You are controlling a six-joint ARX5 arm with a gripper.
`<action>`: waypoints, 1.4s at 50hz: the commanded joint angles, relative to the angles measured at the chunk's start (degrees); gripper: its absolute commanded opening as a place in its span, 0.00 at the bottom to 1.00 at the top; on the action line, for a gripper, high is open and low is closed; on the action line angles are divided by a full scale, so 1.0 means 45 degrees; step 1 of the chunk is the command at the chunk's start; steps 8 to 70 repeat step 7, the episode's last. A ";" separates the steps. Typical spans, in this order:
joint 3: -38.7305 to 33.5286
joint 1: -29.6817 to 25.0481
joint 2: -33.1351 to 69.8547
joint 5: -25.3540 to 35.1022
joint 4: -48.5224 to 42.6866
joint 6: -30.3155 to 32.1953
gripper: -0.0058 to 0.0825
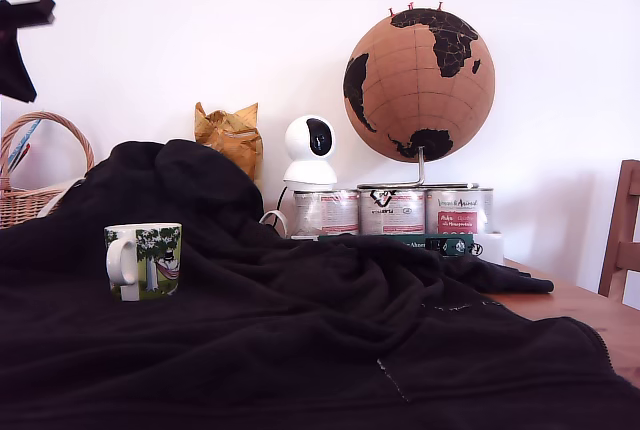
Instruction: Pick the grey coffee capsule and place it inside the green coffee cup
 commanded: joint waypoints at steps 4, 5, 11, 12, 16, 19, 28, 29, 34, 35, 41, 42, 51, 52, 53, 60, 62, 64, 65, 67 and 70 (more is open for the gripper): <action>-0.0005 -0.0024 -0.0748 0.0063 -0.0413 0.0044 0.04; -0.0005 -0.0024 -0.0826 0.0063 -0.0505 0.0049 0.04; -0.0005 -0.0024 -0.0967 0.0063 -0.0699 0.0097 0.04; -0.0005 -0.0024 -0.0967 0.0063 -0.0699 0.0097 0.04; -0.0005 -0.0024 -0.0967 0.0063 -0.0699 0.0097 0.04; -0.0005 -0.0024 -0.0967 0.0063 -0.0699 0.0097 0.04; -0.0005 -0.0024 -0.0967 0.0063 -0.0699 0.0097 0.04; -0.0005 -0.0024 -0.0967 0.0063 -0.0699 0.0097 0.04; -0.0005 -0.0024 -0.0967 0.0063 -0.0699 0.0097 0.04; -0.0005 -0.0024 -0.0967 0.0063 -0.0699 0.0097 0.04; -0.0005 -0.0024 -0.0967 0.0063 -0.0699 0.0097 0.04; -0.0005 -0.0024 -0.0967 0.0063 -0.0699 0.0097 0.04; -0.0005 -0.0024 -0.0967 0.0063 -0.0699 0.0097 0.04; -0.0005 -0.0024 -0.0967 0.0063 -0.0699 0.0097 0.04; -0.0005 -0.0024 -0.0967 0.0063 -0.0699 0.0097 0.04; -0.0005 -0.0024 -0.0967 0.0063 -0.0699 0.0097 0.04; -0.0005 -0.0024 -0.0967 0.0063 -0.0699 0.0097 0.04; -0.0005 -0.0024 -0.0967 0.0063 -0.0699 0.0097 0.04; -0.0005 -0.0024 -0.0967 0.0063 -0.0699 0.0097 0.04; -0.0005 -0.0024 -0.0967 0.0063 -0.0699 0.0097 0.04; -0.0005 -0.0024 -0.0967 0.0063 -0.0699 0.0097 0.04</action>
